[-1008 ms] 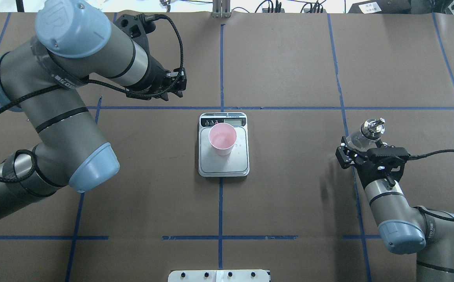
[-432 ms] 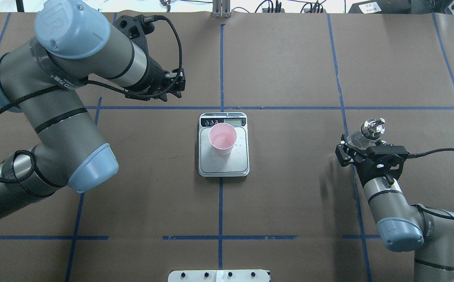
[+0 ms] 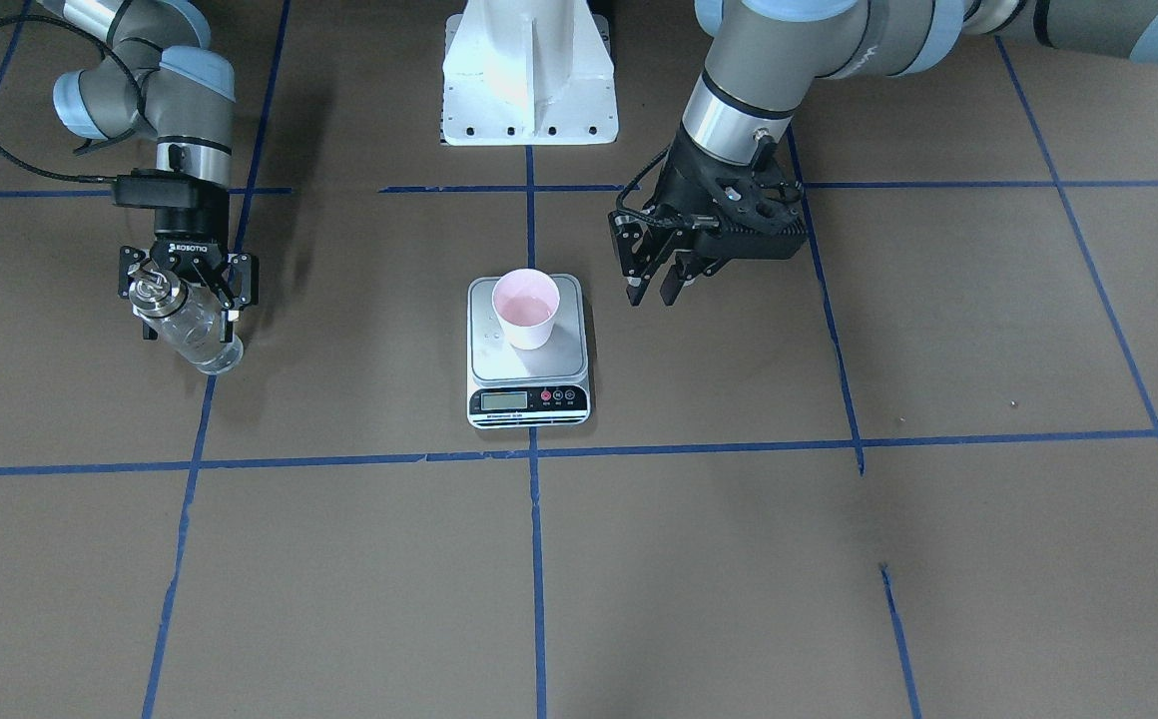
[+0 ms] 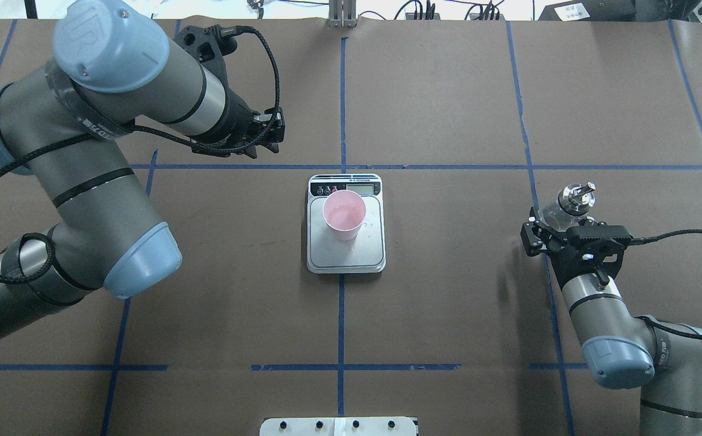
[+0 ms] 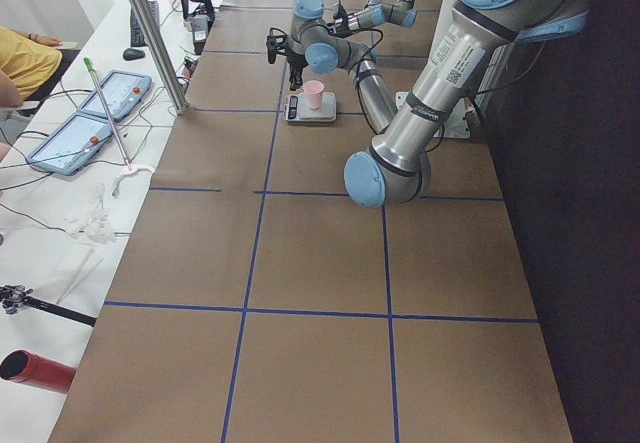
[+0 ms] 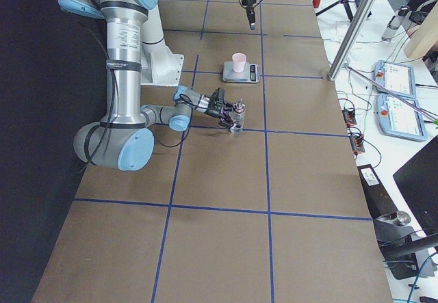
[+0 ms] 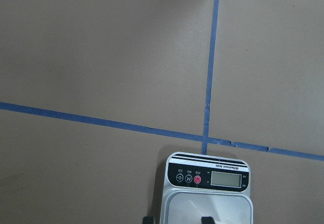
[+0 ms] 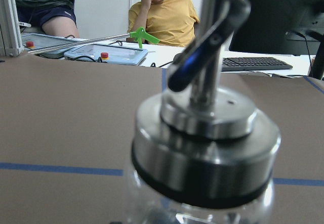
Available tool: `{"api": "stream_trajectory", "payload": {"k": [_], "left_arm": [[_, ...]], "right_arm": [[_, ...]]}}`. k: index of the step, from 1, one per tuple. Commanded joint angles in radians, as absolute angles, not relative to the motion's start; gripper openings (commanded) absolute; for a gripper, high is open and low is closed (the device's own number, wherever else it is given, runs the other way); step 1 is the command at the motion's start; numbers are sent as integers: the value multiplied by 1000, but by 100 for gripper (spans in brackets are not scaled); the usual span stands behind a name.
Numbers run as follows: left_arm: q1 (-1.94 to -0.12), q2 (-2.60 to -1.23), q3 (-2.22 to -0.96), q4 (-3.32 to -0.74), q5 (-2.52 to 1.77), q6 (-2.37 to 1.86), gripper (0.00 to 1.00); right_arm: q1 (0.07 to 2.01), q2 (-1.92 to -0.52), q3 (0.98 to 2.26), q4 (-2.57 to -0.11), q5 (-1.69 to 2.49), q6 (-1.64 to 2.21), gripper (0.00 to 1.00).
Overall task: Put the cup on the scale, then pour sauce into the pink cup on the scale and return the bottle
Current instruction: 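Carry the bottle toward the scale with the right gripper while the left withdraws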
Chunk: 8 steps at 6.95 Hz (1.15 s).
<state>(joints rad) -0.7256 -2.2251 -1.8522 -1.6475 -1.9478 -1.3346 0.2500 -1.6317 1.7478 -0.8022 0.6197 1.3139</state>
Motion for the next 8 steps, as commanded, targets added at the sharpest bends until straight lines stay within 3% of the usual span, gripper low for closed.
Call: {"api": "stream_trajectory", "payload": {"k": [1, 2, 6, 8], "left_arm": [[-727, -2224, -1856, -1646, -1948, -1335, 43], [-726, -2223, -1862, -1646, -1948, -1335, 43], [-729, -2208, -1890, -1643, -1948, -1335, 42], [-756, -2139, -1962, -1638, -1951, -1303, 41]], "right_arm": [[249, -1631, 1738, -804, 620, 1287, 15], [252, -1629, 1740, -802, 621, 1237, 0], [278, -1611, 1891, -820, 632, 1070, 0], [278, -1544, 1931, -999, 629, 1037, 0]]}}
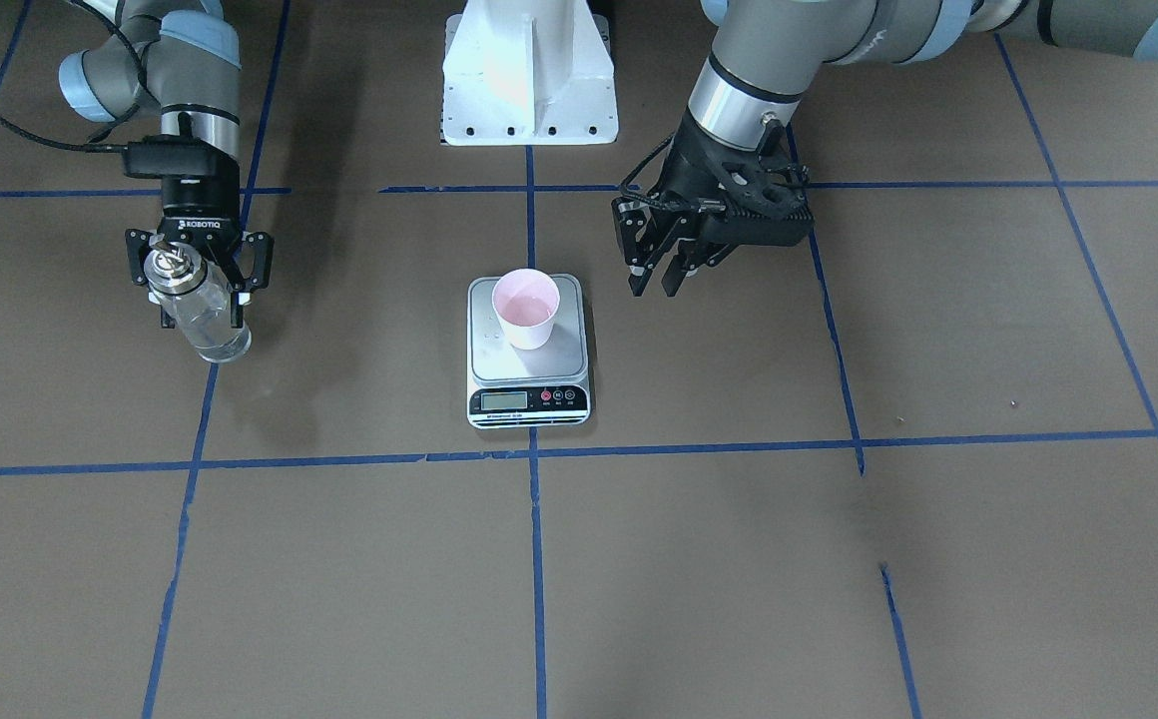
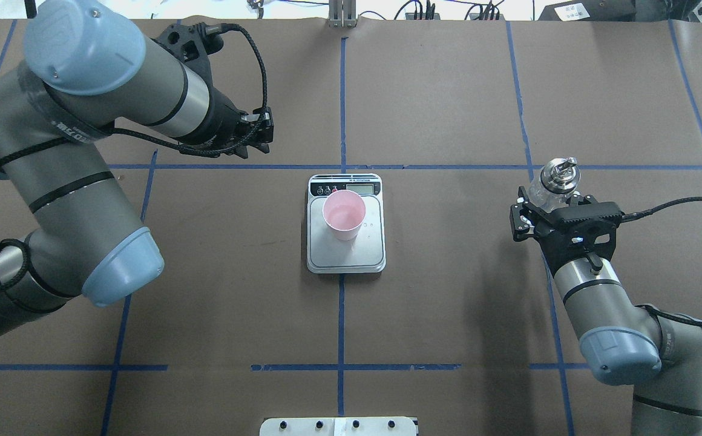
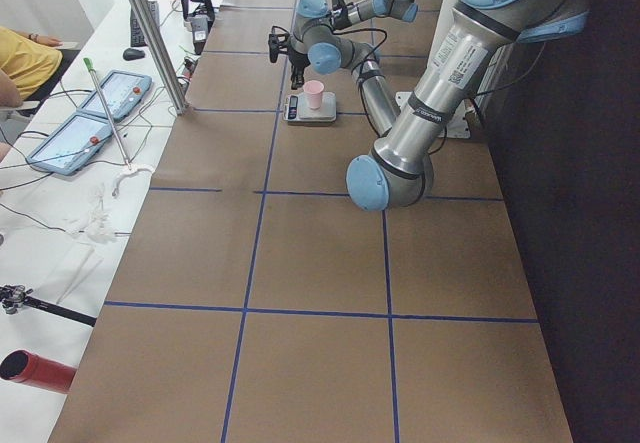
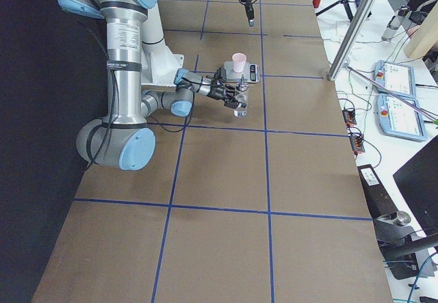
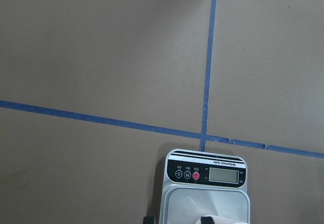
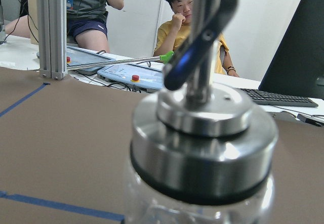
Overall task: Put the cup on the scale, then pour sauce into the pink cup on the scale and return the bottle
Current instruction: 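Carry the bottle toward the scale with the right gripper while the left withdraws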
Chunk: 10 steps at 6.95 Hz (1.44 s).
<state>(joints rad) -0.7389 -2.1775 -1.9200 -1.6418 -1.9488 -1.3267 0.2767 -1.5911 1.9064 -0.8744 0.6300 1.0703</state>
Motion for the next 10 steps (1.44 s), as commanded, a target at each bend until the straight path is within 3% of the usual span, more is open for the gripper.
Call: {"api": "stream_trajectory", "payload": {"k": [1, 6, 10], "left_arm": [[-785, -2123, -1985, -1612, -1953, -1240, 41], [-925, -2028, -2057, -1565, -2072, -1056, 41], [-988, -1994, -2063, -1565, -2115, -974, 41]], "right_arm": [[278, -1466, 1977, -1173, 633, 1031, 0], [236, -1223, 1973, -1501, 704, 962, 0], [221, -1180, 1931, -1640, 588, 492, 0]]}}
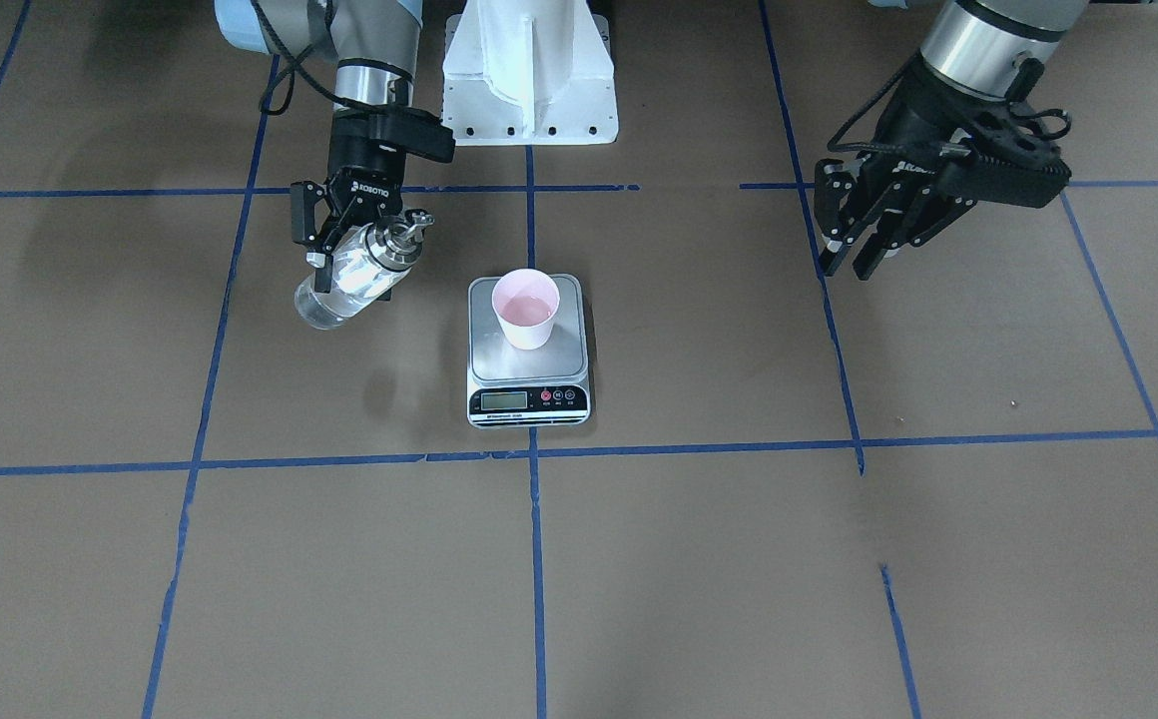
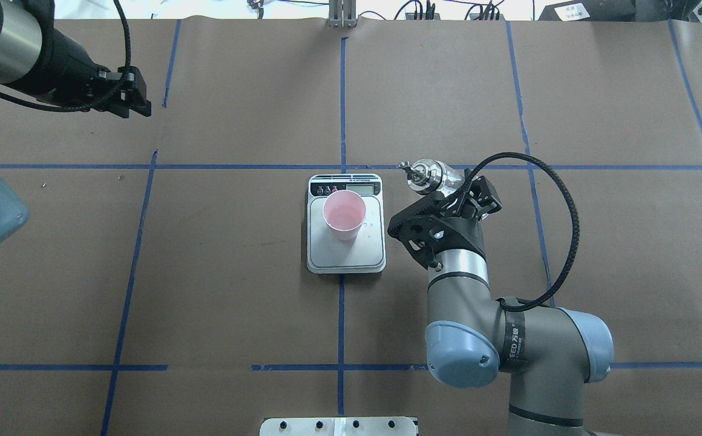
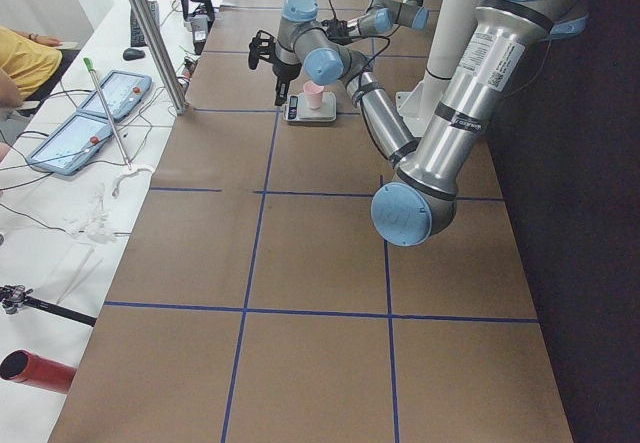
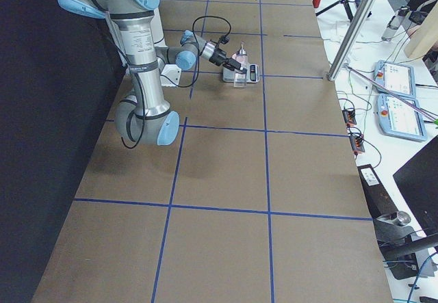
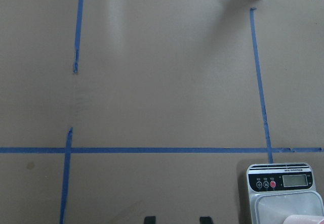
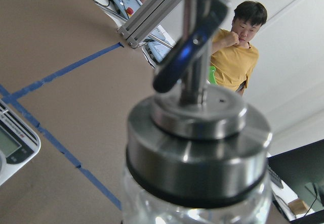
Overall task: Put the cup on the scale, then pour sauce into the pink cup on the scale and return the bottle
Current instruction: 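Tilt the bottle spout over the pink cup with the right gripper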
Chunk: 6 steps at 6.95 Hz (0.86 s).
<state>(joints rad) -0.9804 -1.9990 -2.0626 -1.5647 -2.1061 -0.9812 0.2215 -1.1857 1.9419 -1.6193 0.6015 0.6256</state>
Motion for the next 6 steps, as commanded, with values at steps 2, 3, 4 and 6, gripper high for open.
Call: {"api": "stream_trajectory", "payload": {"k": [2, 3, 4, 6], "left_arm": [[-989, -1993, -2065, -1565, -2115, -974, 41], [-988, -1993, -2065, -1565, -2117, -974, 41], [-988, -1993, -2062, -1565, -2115, -974, 41], [-988, -1993, -2063, -1565, -2115, -974, 42]], "right_arm": [[219, -1099, 1861, -1754, 536, 338, 0], [224, -1071, 1823, -1758, 526, 325, 0], [227, -1066, 1783, -1756, 517, 325, 0], [229, -1063, 1773, -1750, 506, 324, 0]]}}
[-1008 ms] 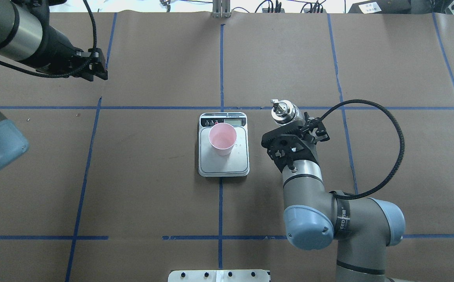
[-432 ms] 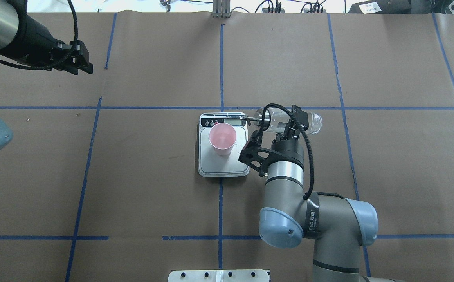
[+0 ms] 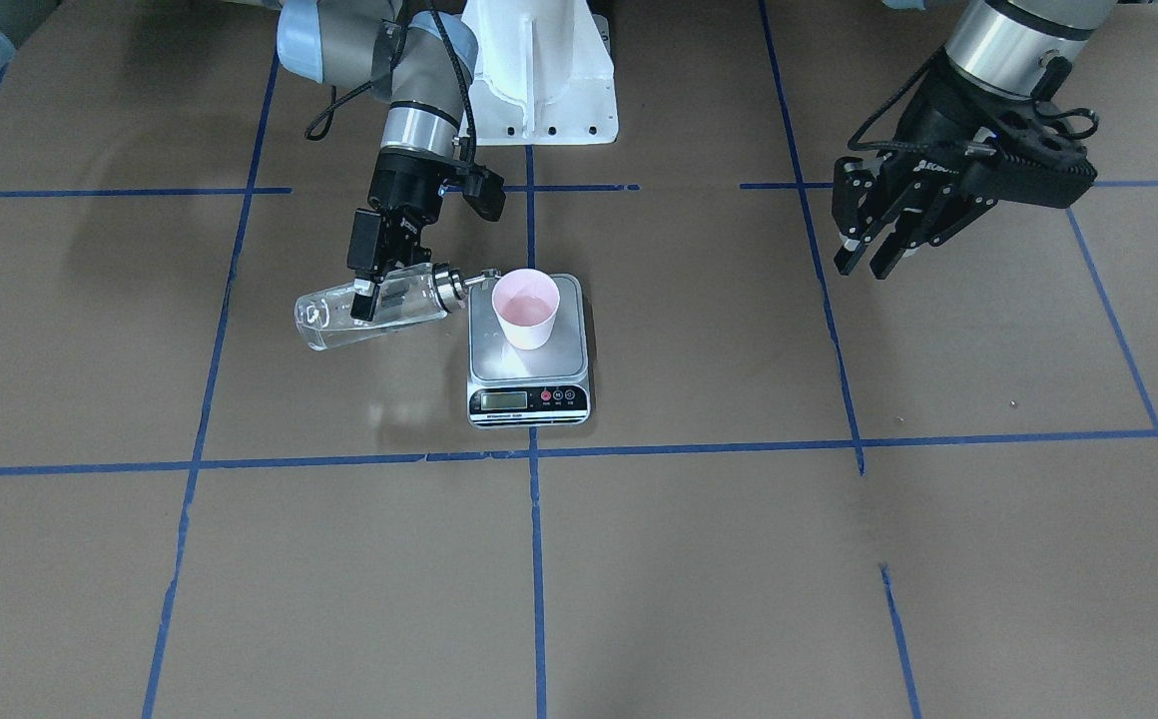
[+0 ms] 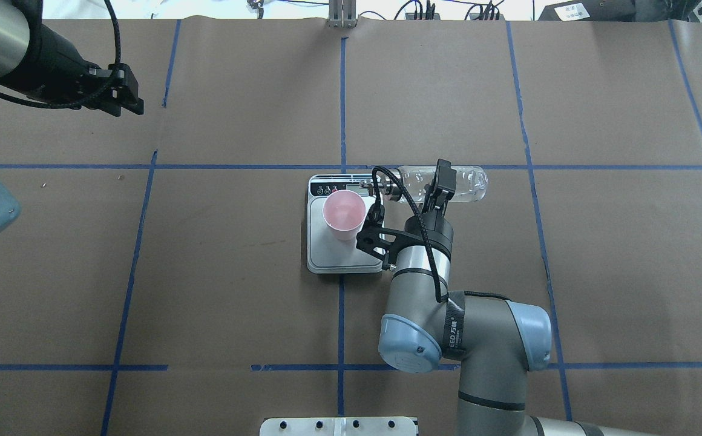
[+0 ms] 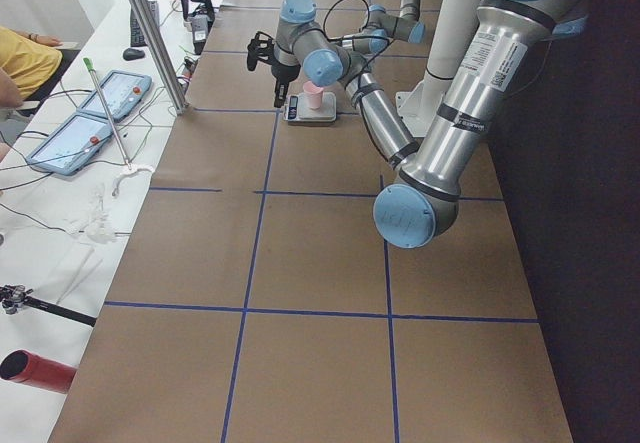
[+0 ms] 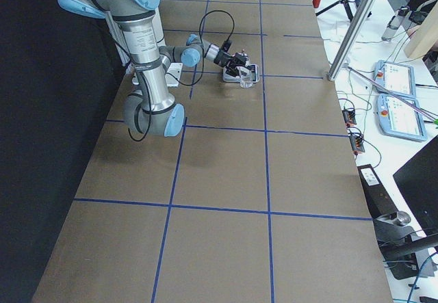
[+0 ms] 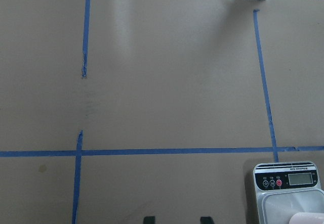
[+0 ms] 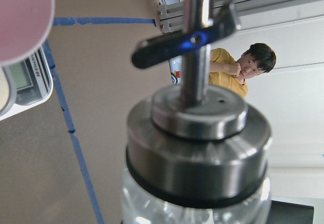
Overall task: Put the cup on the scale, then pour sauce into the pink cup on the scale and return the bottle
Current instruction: 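Tilt the bottle spout over the pink cup with the right gripper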
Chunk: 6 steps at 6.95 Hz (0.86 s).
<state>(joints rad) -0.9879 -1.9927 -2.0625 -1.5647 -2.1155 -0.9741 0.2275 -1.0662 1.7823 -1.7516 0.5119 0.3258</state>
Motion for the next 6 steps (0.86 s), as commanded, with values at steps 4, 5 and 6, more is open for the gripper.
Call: {"api": "stream_trajectory", "payload": {"k": [4, 5, 6], "left_arm": [[-988, -1993, -2063, -1565, -2115, -974, 42], [-988, -1993, -2065, -1565, -2115, -974, 42], [-988, -1993, -2066, -1565, -2115, -974, 42]], "right_arm": [[224, -1054, 1730, -1755, 420, 163, 0], [224, -1054, 1730, -1756, 404, 99, 0], [222, -1040, 1730, -1752, 388, 4, 0]]}}
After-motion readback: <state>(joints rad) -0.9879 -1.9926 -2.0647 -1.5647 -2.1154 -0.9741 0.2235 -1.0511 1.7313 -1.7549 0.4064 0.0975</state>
